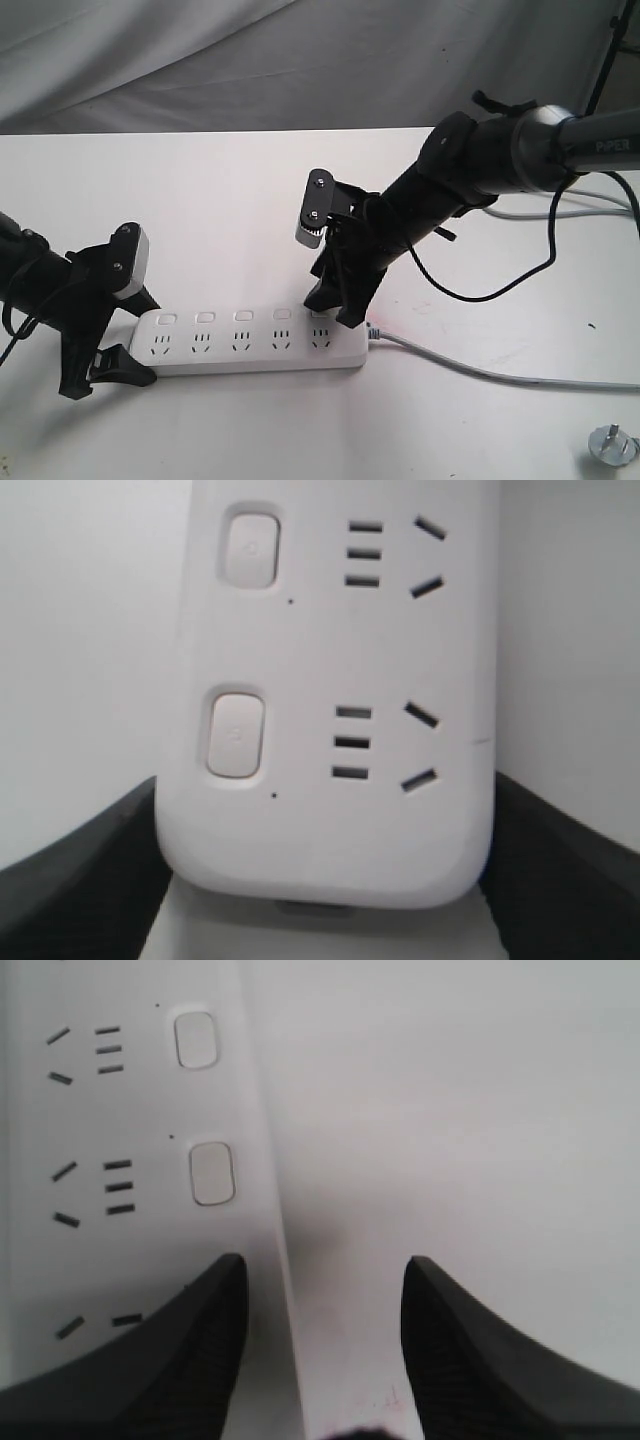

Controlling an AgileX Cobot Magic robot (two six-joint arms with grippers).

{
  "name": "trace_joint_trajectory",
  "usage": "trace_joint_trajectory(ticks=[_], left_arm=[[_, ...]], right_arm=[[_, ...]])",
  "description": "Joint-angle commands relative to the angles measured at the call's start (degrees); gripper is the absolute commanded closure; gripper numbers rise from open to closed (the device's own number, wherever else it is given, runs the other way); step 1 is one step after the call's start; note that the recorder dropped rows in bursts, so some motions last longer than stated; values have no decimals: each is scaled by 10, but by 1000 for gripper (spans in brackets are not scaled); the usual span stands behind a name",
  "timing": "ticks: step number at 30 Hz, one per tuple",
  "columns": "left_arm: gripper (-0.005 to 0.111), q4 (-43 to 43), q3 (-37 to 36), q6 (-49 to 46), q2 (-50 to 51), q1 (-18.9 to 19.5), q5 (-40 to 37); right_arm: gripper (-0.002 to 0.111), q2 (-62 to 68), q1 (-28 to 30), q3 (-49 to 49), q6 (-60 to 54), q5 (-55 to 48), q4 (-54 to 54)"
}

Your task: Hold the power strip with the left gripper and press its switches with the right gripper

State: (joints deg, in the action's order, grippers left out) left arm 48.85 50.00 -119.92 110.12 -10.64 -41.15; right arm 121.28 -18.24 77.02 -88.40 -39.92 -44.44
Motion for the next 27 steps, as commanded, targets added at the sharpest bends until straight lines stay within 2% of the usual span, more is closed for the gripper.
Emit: trace_joint_trajectory(ticks=[1, 11, 16, 22, 27], left_arm=[[40, 3, 3, -1, 2, -3, 4], [40, 3, 3, -1, 2, -3, 4], [40, 3, 3, -1, 2, -3, 4], [40, 3, 3, -1, 2, -3, 4], [40, 3, 3, -1, 2, -3, 4]], right_arm=[[63, 16, 4, -4, 0, -8, 35], [63, 31, 4, -12, 0, -15, 47], [63, 24, 4, -12, -2, -9, 12], [63, -40, 4, -12, -2, -4, 2], [71, -111, 4, -12, 3, -3, -1]])
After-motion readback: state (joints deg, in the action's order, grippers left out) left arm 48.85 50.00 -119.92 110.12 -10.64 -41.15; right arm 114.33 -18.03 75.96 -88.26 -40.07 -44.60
